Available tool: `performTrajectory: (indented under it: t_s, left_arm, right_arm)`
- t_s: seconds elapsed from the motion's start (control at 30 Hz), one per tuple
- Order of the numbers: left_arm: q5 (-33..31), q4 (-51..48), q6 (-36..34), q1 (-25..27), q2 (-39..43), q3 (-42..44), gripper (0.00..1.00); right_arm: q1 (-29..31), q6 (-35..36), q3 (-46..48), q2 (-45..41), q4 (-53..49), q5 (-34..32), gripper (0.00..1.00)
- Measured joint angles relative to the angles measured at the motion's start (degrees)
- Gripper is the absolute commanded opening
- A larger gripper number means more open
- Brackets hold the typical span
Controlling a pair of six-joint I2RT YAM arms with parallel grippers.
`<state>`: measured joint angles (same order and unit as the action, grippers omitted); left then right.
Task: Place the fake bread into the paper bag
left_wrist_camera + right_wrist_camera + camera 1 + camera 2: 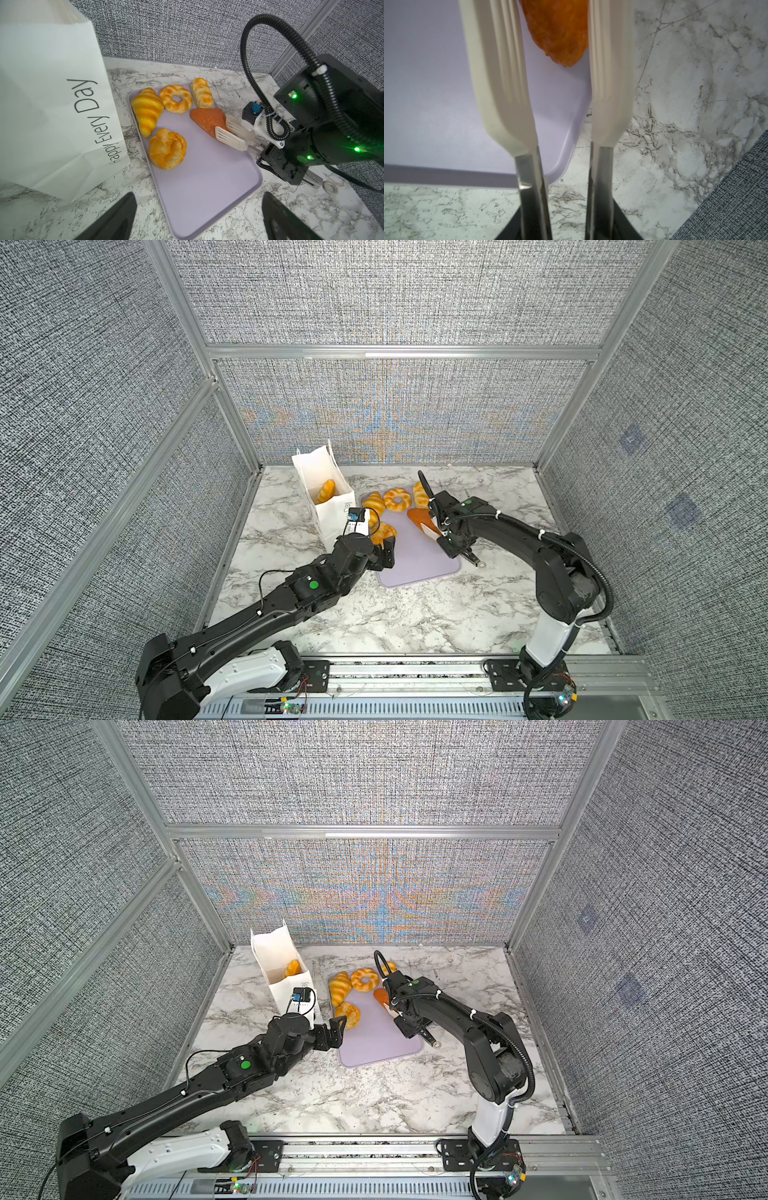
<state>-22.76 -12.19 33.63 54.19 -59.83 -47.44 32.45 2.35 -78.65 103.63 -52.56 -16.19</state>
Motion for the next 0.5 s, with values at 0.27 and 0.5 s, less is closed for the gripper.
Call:
performTrajectory:
  t_s: [0.27,0.5]
  left_arm:
    - [0.00,0.00,0.04,0.00,-0.07,0.00,0.96]
    - [0.07,0.00,0.02,0.00,-0.79,0.00,0.96]
  right_arm:
    - [1.31,0.83,2.43,-2.97,-1.40,0.24,0.45]
    - [1.31,-0.28,1.44,-3.80,-3.06,-0.15,0.51]
